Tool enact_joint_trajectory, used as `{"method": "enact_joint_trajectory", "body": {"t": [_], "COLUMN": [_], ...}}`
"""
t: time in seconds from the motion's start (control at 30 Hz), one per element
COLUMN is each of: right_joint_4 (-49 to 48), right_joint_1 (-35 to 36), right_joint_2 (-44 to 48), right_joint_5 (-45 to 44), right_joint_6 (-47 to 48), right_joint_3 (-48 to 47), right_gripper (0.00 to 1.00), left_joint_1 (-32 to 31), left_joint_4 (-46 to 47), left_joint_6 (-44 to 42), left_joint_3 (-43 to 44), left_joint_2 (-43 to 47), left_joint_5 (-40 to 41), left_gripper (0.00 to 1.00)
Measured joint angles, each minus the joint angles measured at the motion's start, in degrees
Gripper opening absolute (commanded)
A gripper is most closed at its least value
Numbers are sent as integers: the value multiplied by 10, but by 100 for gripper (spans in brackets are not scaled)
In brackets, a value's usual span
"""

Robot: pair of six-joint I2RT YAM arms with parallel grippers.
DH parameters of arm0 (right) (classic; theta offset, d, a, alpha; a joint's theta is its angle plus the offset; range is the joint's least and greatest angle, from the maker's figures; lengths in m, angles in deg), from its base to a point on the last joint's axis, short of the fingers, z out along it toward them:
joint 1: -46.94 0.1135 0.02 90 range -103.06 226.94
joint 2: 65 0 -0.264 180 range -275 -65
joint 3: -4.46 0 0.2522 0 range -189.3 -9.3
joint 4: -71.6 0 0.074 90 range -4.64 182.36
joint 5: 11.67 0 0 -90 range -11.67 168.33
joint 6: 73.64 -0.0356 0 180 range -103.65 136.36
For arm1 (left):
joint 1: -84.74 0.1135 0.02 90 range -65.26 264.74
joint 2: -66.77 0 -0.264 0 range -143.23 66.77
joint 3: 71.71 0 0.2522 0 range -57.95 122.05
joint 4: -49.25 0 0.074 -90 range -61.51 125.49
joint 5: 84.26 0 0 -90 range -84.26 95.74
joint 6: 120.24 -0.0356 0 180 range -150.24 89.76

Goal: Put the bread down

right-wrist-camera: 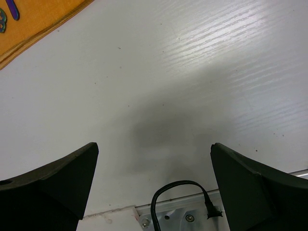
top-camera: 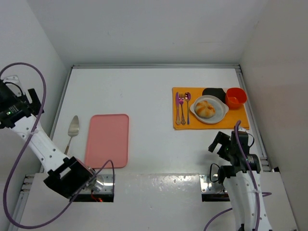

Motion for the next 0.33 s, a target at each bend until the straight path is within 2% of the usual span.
{"method": "enact_joint_trajectory", "body": {"t": [0.17, 0.33], "right_joint_4": [0, 0], "right_joint_1": [0, 0], "right_joint_2": [1, 1], "right_joint_5": [0, -7], "right_joint_6": [0, -1], "right_joint_3": [1, 4], "right_gripper": [100, 100], "left_joint_1": [0, 1], "left_joint_4": [43, 71], "left_joint_6": [36, 47], "left_joint_3": [22, 40], "left_joint_2": [57, 70], "left_joint_5": [2, 4], "left_gripper": [100, 100]}}
